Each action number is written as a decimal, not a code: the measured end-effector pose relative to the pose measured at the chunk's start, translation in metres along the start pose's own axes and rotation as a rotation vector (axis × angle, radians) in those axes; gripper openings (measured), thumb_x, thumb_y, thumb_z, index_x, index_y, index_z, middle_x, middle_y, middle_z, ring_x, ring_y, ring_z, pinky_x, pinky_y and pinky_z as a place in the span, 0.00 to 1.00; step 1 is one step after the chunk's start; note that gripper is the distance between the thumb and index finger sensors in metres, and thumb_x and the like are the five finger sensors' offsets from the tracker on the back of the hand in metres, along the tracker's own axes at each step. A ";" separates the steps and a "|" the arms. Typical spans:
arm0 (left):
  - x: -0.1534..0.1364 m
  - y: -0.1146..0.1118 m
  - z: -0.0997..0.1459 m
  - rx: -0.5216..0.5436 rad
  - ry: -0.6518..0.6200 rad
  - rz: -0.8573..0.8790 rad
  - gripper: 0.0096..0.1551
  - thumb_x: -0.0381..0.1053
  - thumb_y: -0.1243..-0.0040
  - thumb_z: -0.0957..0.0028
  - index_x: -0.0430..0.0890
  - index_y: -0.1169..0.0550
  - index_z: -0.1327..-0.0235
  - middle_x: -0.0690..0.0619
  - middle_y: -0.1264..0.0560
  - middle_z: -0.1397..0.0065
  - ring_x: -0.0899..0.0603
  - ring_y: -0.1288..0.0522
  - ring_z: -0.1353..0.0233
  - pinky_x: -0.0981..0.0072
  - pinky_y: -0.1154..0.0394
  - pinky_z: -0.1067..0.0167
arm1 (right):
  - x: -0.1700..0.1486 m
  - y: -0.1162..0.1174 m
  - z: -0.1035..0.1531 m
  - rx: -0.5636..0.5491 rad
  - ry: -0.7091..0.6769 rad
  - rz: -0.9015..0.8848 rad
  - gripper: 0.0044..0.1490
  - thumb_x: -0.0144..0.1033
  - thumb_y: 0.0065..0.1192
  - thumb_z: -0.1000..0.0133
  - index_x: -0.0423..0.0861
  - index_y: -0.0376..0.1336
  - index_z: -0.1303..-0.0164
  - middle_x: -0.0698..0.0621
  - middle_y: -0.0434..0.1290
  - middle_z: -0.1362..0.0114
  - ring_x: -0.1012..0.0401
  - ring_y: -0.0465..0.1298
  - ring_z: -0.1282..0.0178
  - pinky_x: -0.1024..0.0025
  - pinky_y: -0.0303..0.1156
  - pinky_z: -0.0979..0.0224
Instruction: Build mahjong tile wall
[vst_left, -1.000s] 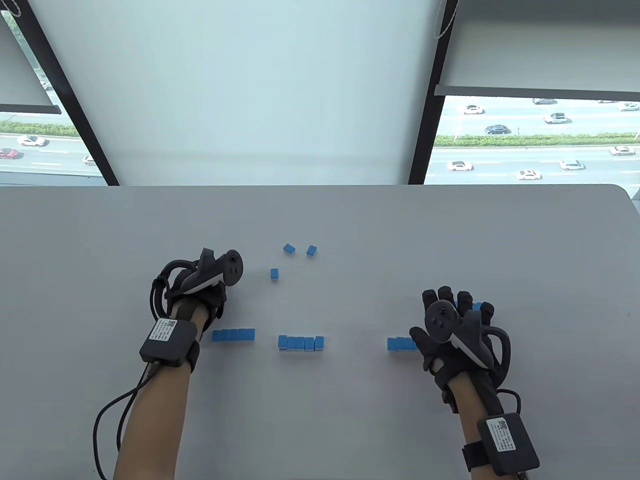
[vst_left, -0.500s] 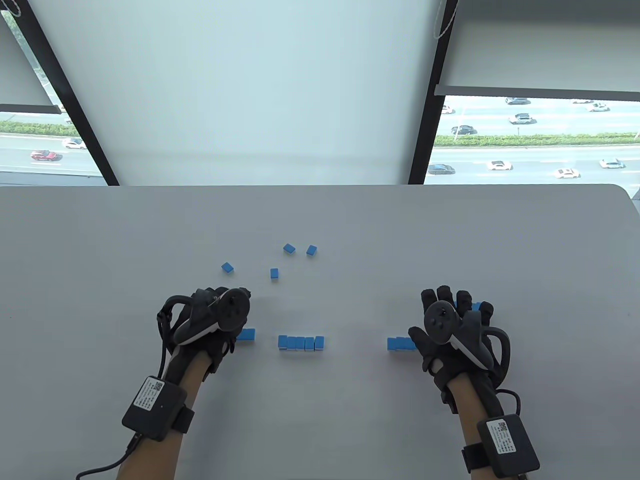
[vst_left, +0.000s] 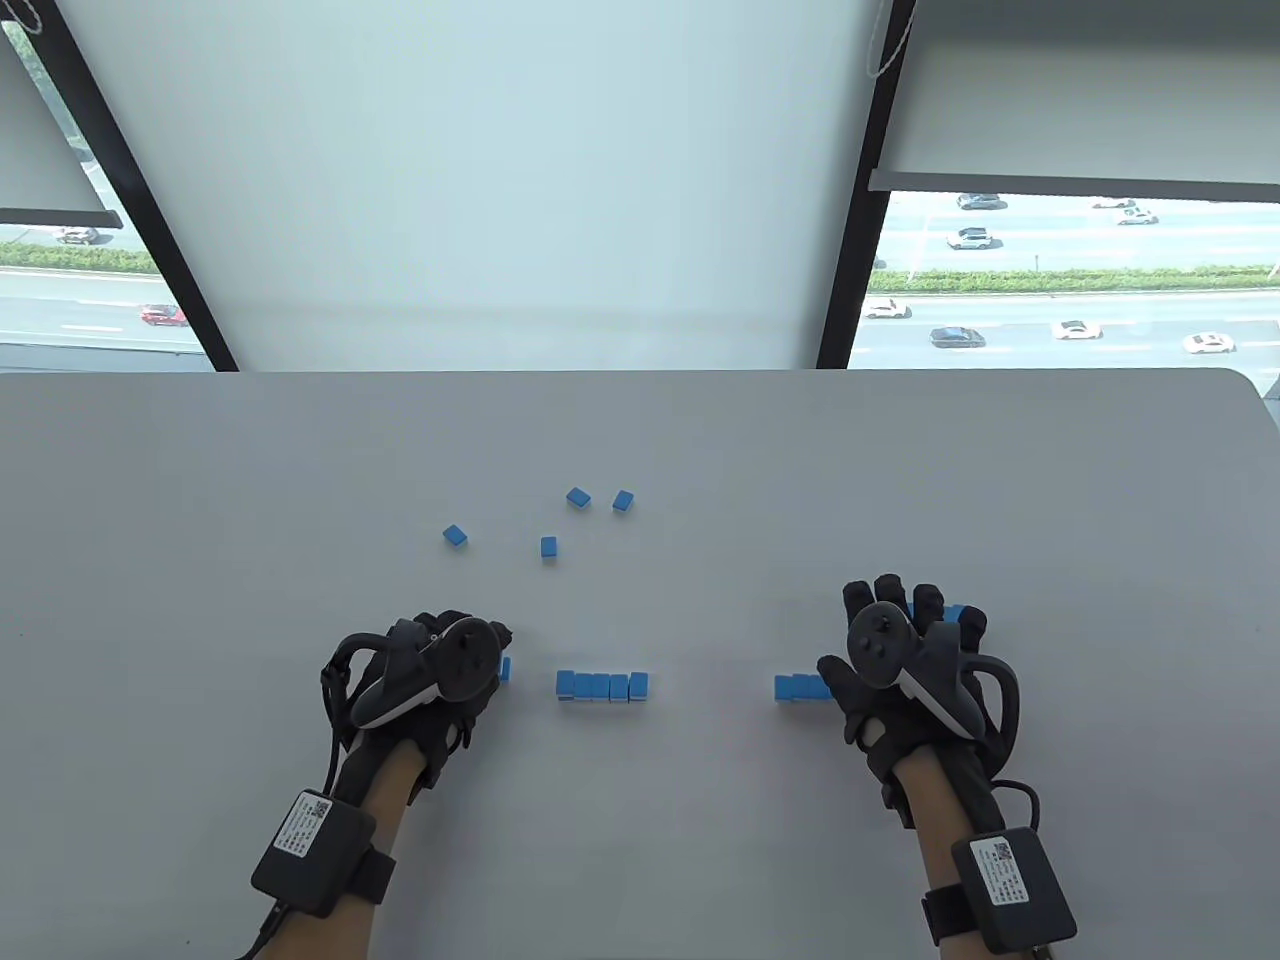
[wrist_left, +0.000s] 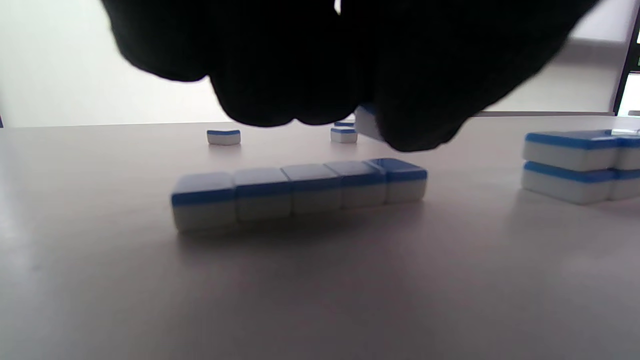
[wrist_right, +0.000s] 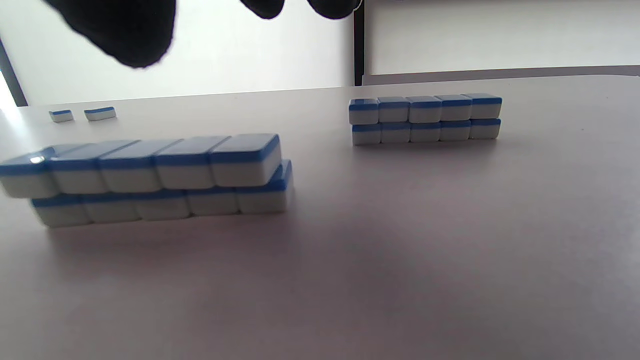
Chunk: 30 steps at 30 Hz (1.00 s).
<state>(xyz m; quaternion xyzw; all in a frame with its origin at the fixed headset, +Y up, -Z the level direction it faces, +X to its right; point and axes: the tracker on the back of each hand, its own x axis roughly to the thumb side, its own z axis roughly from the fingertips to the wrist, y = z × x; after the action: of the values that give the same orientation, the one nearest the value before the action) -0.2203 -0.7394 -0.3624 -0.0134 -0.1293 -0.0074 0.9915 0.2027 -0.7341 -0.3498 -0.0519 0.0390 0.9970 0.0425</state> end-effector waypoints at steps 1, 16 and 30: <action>0.000 -0.001 -0.001 -0.003 0.000 0.000 0.32 0.56 0.26 0.59 0.54 0.20 0.38 0.55 0.22 0.37 0.44 0.21 0.40 0.42 0.27 0.36 | 0.000 0.000 0.000 -0.001 0.001 0.000 0.52 0.67 0.56 0.50 0.62 0.41 0.19 0.57 0.40 0.12 0.46 0.40 0.15 0.37 0.30 0.25; 0.004 -0.006 -0.005 -0.027 -0.008 -0.017 0.32 0.56 0.28 0.57 0.52 0.20 0.37 0.54 0.22 0.37 0.44 0.21 0.40 0.41 0.27 0.36 | 0.000 0.000 0.001 0.003 0.000 0.004 0.52 0.67 0.56 0.50 0.62 0.41 0.19 0.57 0.40 0.12 0.46 0.40 0.15 0.37 0.30 0.25; -0.013 0.027 -0.005 0.024 0.045 0.064 0.36 0.62 0.32 0.56 0.55 0.24 0.33 0.54 0.21 0.34 0.42 0.20 0.39 0.41 0.26 0.37 | 0.001 0.000 0.000 0.000 -0.005 0.006 0.52 0.67 0.56 0.49 0.62 0.41 0.19 0.57 0.40 0.12 0.46 0.40 0.15 0.37 0.30 0.25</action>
<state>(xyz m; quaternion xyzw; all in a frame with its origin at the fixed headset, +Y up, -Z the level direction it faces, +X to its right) -0.2310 -0.7119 -0.3709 -0.0058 -0.1067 0.0258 0.9939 0.2014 -0.7337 -0.3498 -0.0491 0.0391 0.9972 0.0394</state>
